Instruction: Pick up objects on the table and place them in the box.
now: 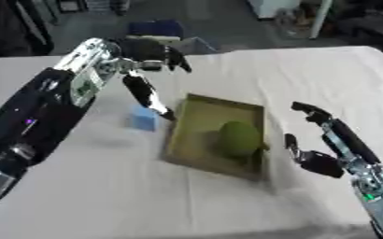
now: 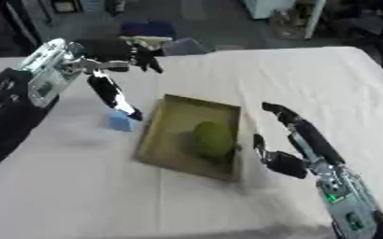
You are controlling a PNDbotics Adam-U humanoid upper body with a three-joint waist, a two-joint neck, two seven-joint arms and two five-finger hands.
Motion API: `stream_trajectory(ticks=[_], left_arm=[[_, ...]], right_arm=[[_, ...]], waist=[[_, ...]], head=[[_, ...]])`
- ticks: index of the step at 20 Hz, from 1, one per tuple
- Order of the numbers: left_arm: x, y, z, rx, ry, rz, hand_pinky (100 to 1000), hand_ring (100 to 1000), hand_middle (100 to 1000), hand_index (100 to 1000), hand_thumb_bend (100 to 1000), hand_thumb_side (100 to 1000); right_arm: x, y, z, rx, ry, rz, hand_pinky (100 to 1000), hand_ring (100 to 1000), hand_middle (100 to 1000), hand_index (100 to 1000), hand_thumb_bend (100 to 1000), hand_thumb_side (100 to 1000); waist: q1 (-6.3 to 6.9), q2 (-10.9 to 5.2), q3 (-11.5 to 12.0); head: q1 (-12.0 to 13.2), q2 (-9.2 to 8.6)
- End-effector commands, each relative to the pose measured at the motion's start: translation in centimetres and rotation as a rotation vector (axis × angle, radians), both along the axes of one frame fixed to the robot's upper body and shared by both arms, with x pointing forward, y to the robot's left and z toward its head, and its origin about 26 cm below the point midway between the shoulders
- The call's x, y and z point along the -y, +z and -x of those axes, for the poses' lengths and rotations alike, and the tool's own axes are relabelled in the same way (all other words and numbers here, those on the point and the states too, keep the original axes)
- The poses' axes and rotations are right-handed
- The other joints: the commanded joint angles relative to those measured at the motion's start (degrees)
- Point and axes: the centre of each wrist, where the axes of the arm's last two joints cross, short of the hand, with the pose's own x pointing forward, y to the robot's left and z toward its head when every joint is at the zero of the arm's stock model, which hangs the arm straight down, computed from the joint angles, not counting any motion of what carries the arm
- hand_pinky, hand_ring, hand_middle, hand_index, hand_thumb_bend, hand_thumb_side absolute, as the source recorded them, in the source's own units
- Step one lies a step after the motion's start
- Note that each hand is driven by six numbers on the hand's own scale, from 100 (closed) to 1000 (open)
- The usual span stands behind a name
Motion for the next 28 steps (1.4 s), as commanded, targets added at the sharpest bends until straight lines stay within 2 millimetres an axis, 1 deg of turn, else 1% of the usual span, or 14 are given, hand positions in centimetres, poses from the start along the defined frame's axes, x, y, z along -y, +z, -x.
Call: stream_trajectory(ticks=[1, 4, 8, 15, 17, 19, 20, 21, 22, 24, 26, 28], left_arm=[[-2.9, -0.2, -0.8, -0.005, 0.104, -0.042, 779, 776, 846, 926, 742, 635], [-3.7, -1.7, -1.4, -0.006, 0.158, -0.033, 776, 772, 840, 921, 717, 617], [-3.9, -3.4, -1.8, -0.011, 0.175, -0.032, 775, 769, 836, 917, 699, 608], [-3.7, -5.1, -2.1, 0.001, 0.18, -0.013, 767, 758, 821, 907, 641, 572], [-3.6, -5.6, -2.1, -0.003, 0.181, -0.014, 737, 707, 763, 857, 559, 523], [-3.6, -5.9, -2.1, -0.01, 0.18, -0.012, 714, 648, 682, 789, 464, 469], [-3.6, -5.9, -2.1, -0.01, 0.179, -0.007, 692, 597, 615, 743, 399, 434], [-3.7, -5.9, -2.1, -0.007, 0.18, 0.002, 689, 590, 606, 736, 392, 430], [-3.7, -5.8, -2.1, -0.005, 0.179, 0.012, 672, 553, 564, 702, 360, 413], [-3.8, -5.3, -2.1, 0.006, 0.174, 0.033, 647, 508, 507, 651, 312, 383], [-3.8, -4.4, -2.1, 0.023, 0.161, 0.061, 634, 485, 480, 626, 291, 375], [-3.4, -2.8, -2.0, 0.064, 0.132, 0.079, 633, 481, 474, 622, 280, 368]], right_arm=[[0.7, 0.8, -0.3, 0.024, -0.013, 0.015, 880, 1000, 899, 1000, 100, 459], [0.6, 0.8, -0.3, 0.024, -0.014, 0.013, 880, 1000, 898, 1000, 100, 457], [0.6, 0.8, -0.3, 0.024, -0.013, 0.011, 880, 1000, 898, 1000, 100, 458], [0.5, 0.8, -0.2, 0.025, -0.013, 0.007, 879, 1000, 898, 1000, 100, 458], [0.5, 0.9, -0.3, 0.025, -0.013, 0.006, 879, 1000, 898, 1000, 100, 459], [0.5, 0.9, -0.3, 0.026, -0.013, 0.006, 879, 1000, 898, 1000, 100, 459], [0.5, 0.9, -0.3, 0.026, -0.014, 0.005, 879, 1000, 898, 1000, 100, 461], [0.5, 0.9, -0.3, 0.026, -0.015, 0.005, 879, 1000, 898, 1000, 100, 462], [0.6, 0.9, -0.3, 0.025, -0.015, 0.005, 879, 1000, 898, 1000, 100, 466], [0.6, 0.9, -0.3, 0.025, -0.017, 0.005, 879, 1000, 898, 1000, 100, 468], [0.6, 0.9, -0.3, 0.026, -0.018, 0.006, 879, 1000, 898, 1000, 100, 467], [0.6, 0.9, -0.3, 0.026, -0.019, 0.006, 879, 1000, 898, 1000, 100, 468]], waist=[[-0.15, -0.84, 0.1], [-0.29, -0.83, 0.1], [-0.34, -0.73, 0.0], [-0.36, -0.6, -0.2], [-0.38, -0.54, -0.2], [-0.4, -0.48, -0.2], [-0.39, -0.47, -0.2], [-0.39, -0.47, -0.2], [-0.38, -0.48, -0.2], [-0.36, -0.5, -0.1], [-0.34, -0.55, -0.1], [-0.3, -0.58, -0.1]], head=[[-0.2, 0.28], [-0.2, 0.28], [-0.1, 0.28], [-0.1, 0.28], [-0.1, 0.28], [-0.1, 0.28], [-0.1, 0.28], [-0.2, 0.28], [-0.2, 0.28], [-0.3, 0.28], [-0.3, 0.28], [-0.3, 0.28]])
